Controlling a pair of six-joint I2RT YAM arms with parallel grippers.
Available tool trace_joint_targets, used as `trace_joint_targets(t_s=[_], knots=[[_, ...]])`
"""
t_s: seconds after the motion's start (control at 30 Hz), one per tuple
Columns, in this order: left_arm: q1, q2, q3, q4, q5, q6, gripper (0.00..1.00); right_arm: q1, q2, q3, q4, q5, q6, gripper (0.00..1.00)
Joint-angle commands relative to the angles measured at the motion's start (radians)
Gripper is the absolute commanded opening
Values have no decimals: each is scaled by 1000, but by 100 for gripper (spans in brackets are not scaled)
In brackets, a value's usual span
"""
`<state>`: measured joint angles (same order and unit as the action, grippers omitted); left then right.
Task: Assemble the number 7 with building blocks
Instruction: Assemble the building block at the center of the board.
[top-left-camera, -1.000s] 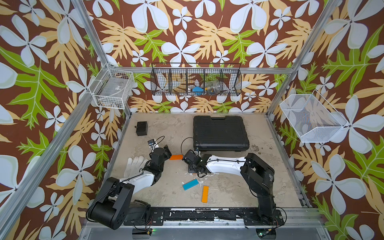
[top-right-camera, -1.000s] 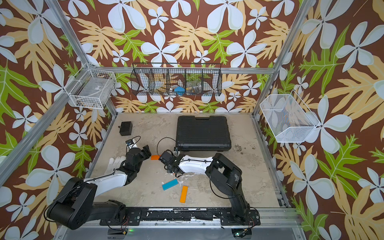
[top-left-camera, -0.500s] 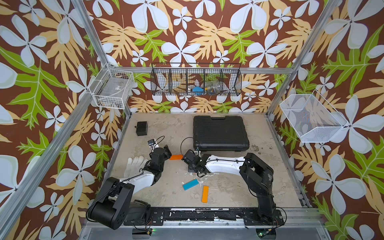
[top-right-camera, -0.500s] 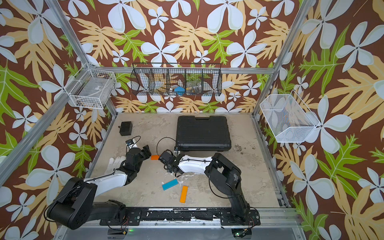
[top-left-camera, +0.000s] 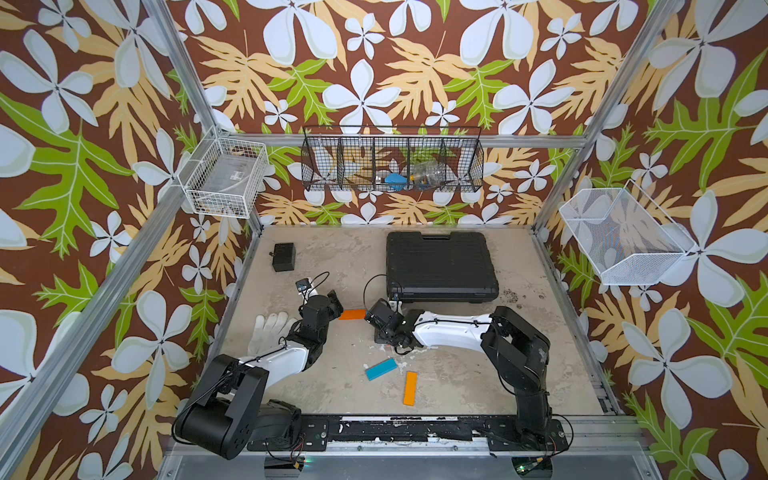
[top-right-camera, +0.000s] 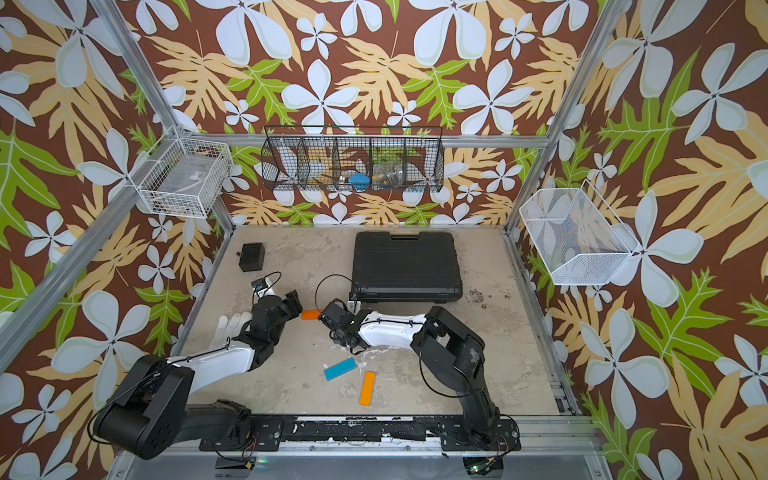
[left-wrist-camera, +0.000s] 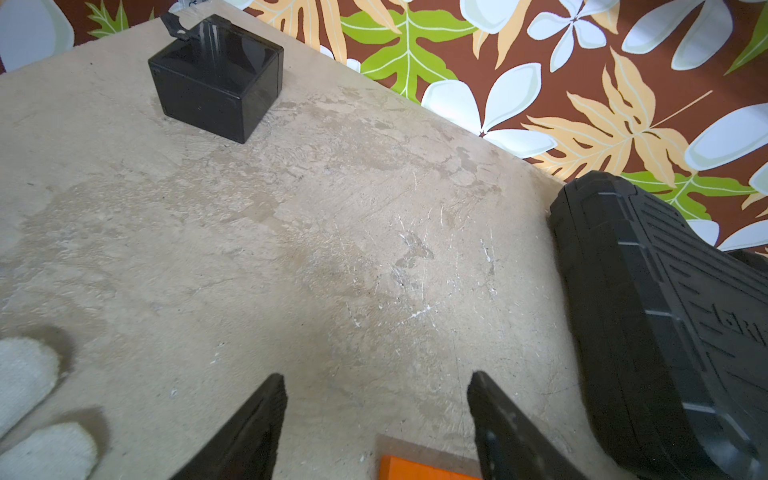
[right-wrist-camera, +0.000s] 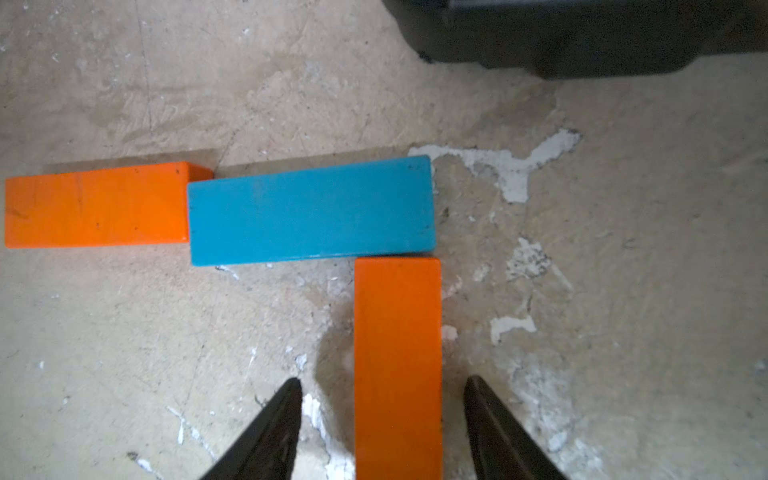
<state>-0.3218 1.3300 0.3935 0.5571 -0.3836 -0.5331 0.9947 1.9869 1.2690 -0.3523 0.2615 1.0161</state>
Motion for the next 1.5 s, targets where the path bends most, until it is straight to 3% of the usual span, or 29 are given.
trace_joint_targets(t_s=[0.0, 0.17, 0.33, 0.53, 0.63, 0.77, 0.87, 0.97, 1.17, 1.47], knots=[[1, 0, 7, 9, 9, -1, 72, -1, -15, -24, -56, -65, 13, 71], [1, 1, 7, 9, 9, -2, 72, 6, -110, -58, -51, -78, 9, 79], [3, 6, 10, 9, 6, 0, 72, 91, -351, -145, -17, 62, -74, 78], [4, 0, 9, 6, 2, 2, 72, 151, -542, -400, 350, -243, -429, 75], [4, -3, 5, 9, 3, 2, 72, 144, -569, -408, 274, -239, -662, 72], [5, -2, 4, 11, 12, -6, 72, 143, -622, -375, 200, -323, -976, 79], [7, 5, 3, 17, 14, -6, 72, 129, -608, -350, 172, -405, -1108, 83], [11, 13, 4, 17, 13, -8, 72, 129, -504, -301, 101, -454, -1161, 81], [27, -12, -20, 28, -2, -29, 72, 135, -405, -355, 188, -430, -1196, 78], [32, -46, -47, 46, -12, -39, 72, 136, -264, -276, 172, -400, -1264, 78]])
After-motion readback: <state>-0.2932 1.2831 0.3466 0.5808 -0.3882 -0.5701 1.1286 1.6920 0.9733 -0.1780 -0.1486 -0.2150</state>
